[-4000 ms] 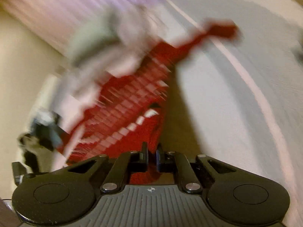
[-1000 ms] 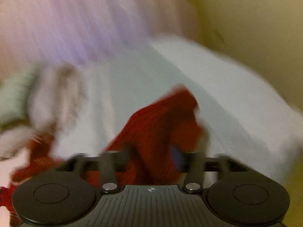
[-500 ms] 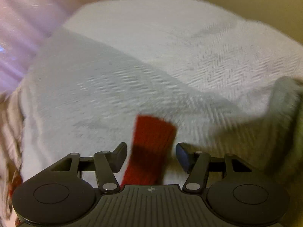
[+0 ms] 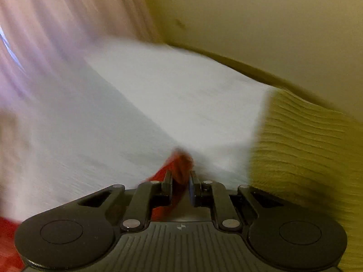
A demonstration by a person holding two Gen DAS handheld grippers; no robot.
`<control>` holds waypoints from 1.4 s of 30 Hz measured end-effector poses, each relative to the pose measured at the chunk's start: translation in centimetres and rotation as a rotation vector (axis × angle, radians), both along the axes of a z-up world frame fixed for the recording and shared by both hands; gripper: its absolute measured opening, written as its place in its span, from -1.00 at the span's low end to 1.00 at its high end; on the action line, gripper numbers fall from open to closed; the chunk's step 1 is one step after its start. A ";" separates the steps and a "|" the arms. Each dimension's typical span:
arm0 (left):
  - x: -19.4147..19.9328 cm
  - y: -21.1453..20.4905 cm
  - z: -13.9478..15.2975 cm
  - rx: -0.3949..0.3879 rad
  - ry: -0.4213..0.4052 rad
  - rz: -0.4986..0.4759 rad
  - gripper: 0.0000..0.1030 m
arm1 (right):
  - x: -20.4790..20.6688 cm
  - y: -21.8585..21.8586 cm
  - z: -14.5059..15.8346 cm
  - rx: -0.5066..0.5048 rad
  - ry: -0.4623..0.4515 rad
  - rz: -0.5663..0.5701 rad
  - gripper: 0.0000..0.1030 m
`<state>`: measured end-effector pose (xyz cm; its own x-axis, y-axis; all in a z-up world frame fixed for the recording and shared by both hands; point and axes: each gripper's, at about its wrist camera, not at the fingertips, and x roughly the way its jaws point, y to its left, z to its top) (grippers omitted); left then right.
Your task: Fold large clothes
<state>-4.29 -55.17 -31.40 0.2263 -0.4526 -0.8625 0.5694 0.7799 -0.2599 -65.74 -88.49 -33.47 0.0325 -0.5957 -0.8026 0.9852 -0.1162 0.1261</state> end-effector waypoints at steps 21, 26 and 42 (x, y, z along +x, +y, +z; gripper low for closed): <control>31.2 19.0 -7.4 -0.086 -0.037 0.655 0.17 | 18.1 14.0 0.2 0.117 -0.043 0.013 -0.19; 35.1 19.5 -8.9 -0.073 -0.019 0.653 -0.84 | 24.0 17.0 -1.9 0.168 -0.015 0.035 -0.19; 30.0 22.1 -5.2 0.176 -0.349 0.302 -0.63 | 27.9 20.4 -2.0 0.211 -0.083 0.196 -0.19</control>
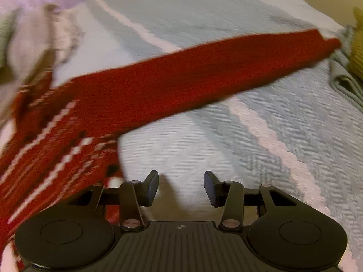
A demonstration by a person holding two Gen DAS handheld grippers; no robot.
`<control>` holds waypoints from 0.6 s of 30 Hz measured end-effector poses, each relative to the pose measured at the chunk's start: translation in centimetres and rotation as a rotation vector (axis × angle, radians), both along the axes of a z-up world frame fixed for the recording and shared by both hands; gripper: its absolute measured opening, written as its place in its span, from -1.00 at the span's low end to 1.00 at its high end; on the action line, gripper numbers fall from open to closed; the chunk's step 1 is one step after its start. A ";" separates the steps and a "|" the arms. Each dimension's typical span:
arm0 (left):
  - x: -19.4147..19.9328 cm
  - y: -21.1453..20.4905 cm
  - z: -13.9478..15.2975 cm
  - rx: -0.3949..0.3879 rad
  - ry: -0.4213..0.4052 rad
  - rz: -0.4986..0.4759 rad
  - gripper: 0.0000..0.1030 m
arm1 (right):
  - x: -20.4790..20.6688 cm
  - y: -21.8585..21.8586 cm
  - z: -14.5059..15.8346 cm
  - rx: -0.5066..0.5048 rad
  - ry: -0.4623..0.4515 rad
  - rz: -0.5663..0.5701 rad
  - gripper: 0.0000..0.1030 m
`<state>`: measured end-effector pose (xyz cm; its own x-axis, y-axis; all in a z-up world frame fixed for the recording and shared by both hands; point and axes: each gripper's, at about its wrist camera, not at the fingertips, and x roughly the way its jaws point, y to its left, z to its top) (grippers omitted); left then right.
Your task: Fold large clothes
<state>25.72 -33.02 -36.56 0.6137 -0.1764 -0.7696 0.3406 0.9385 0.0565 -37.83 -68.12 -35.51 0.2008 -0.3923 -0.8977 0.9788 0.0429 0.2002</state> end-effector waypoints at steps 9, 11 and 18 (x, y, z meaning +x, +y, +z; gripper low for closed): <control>-22.6 2.4 1.1 -0.212 0.541 -0.457 -0.01 | -8.7 9.3 -1.2 0.168 -0.249 0.208 -0.16; -27.0 3.7 -0.2 -0.240 0.636 -0.441 0.12 | -10.9 12.0 -2.6 0.235 -0.298 0.203 -0.15; -32.8 3.1 -1.3 -0.273 0.648 -0.509 -0.92 | -12.8 15.4 -5.7 0.292 -0.461 0.157 -0.98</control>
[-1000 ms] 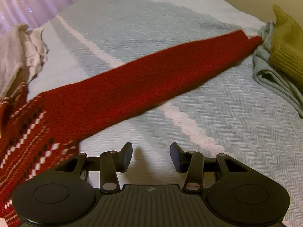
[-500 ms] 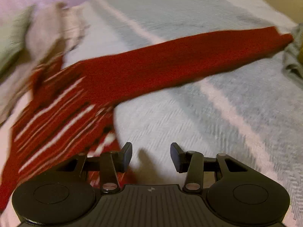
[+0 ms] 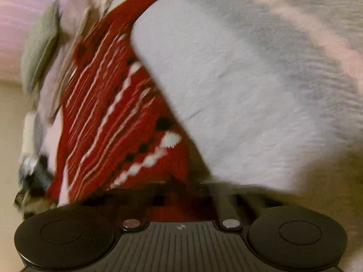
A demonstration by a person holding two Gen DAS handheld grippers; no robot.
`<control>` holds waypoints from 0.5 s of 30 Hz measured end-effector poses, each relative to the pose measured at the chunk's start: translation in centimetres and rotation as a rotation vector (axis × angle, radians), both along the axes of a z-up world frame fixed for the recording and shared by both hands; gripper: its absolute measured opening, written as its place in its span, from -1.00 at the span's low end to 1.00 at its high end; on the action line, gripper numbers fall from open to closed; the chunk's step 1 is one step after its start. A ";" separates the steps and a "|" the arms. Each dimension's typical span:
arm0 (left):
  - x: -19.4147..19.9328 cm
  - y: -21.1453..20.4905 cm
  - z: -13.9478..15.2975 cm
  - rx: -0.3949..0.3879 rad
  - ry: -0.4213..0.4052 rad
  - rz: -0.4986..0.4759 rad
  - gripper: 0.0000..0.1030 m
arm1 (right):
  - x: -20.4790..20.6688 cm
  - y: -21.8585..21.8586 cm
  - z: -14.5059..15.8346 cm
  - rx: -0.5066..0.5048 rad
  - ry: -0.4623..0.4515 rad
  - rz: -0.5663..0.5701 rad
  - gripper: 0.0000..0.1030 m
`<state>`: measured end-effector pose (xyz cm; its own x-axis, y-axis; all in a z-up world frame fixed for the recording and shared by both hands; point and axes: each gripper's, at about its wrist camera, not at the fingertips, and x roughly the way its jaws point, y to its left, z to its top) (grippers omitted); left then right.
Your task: Fold large clothes
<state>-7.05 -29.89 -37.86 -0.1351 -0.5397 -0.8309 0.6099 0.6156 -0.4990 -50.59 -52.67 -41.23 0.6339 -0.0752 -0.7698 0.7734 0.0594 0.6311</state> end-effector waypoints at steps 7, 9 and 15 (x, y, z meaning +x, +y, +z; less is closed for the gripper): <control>-0.9 3.7 0.1 0.074 -0.109 0.037 -0.91 | -2.5 1.5 3.6 -0.107 0.078 0.063 -0.99; -1.1 3.1 -0.1 0.105 -0.113 0.048 -0.85 | -1.9 1.8 2.4 -0.081 0.172 0.120 -0.98; -3.3 1.5 6.0 0.126 -0.343 0.036 -0.43 | 3.1 3.4 8.6 -0.395 0.433 0.269 -0.23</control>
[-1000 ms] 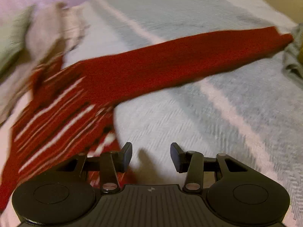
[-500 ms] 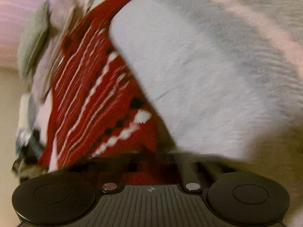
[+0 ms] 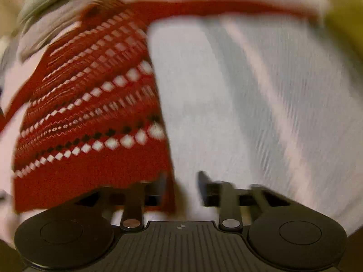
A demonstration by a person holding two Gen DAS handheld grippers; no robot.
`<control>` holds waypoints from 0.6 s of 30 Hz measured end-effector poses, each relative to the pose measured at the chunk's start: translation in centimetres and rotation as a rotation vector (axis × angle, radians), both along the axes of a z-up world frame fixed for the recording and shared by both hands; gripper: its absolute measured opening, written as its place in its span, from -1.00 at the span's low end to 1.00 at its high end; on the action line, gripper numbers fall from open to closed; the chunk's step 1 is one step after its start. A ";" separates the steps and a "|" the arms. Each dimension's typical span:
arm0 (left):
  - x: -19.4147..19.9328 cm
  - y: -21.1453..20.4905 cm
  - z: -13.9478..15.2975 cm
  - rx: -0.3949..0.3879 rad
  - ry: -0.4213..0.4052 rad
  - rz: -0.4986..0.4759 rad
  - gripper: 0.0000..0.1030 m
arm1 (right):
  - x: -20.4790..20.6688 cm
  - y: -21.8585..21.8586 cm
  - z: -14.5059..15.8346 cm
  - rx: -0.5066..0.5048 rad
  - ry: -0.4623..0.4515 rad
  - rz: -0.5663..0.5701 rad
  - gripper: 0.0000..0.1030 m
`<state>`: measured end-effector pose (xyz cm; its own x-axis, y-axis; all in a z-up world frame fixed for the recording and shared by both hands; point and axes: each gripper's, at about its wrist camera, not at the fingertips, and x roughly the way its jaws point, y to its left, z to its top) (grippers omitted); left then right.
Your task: Fold large clothes
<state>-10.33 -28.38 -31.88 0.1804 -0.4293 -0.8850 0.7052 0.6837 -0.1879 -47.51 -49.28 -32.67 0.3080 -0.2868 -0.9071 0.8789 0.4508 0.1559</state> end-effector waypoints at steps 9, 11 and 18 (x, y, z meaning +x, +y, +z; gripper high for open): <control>-6.1 -3.3 -4.8 0.216 -0.045 -0.102 -0.13 | 3.7 4.0 -5.0 -0.024 0.067 0.174 -0.19; -7.5 -2.9 -3.7 0.284 -0.032 -0.130 -0.13 | 3.1 4.4 -3.9 0.043 0.100 0.179 -0.19; -11.2 -2.6 7.6 0.171 -0.017 -0.174 0.19 | 3.1 6.8 8.6 0.049 -0.006 0.182 -0.17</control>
